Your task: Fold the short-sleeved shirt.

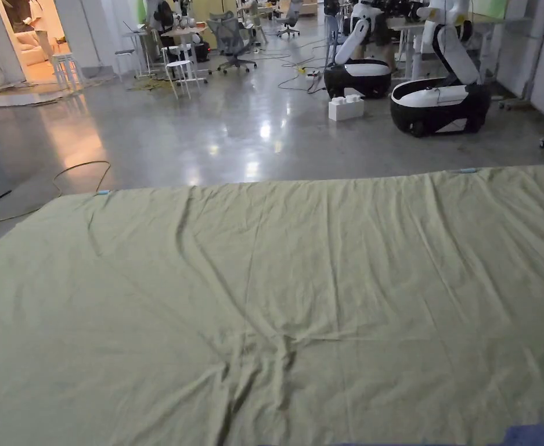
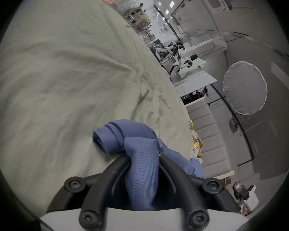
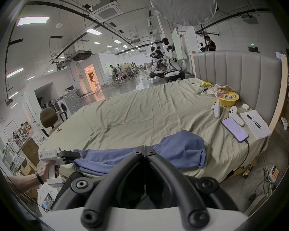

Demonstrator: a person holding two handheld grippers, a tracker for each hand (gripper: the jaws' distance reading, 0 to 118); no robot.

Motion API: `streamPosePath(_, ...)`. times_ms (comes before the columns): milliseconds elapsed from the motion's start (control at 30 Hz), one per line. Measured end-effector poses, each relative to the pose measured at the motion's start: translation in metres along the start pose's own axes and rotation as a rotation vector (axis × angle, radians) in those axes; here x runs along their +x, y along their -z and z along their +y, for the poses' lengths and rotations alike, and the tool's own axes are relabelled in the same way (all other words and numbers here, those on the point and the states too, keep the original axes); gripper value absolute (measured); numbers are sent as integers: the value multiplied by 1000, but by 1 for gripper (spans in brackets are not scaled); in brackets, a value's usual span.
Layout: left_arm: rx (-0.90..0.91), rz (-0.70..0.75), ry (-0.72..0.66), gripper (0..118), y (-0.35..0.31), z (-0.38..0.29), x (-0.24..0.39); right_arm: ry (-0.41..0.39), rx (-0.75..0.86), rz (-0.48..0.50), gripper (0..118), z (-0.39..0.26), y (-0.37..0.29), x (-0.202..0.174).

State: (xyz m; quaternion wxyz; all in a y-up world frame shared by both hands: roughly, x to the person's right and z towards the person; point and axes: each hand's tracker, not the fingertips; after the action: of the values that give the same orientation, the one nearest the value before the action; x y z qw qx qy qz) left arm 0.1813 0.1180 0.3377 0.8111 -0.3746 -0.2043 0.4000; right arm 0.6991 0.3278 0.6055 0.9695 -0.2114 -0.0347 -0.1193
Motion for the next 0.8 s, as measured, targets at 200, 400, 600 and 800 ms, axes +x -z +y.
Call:
streamPosePath(200,126,45,-18,12,-24,21,9,35,2,-10,0,0,-1,1)
streamPosePath(400,271,151,138,12,-82,77,17,30,3,6,0,0,5,1)
streamPosePath(600,230,218,423,12,-94,64,85,34,-1,16,0,-7,7,5)
streamPosePath(800,-20,160,665,12,8,-33,181,29,3,16,0,-11,-1,6)
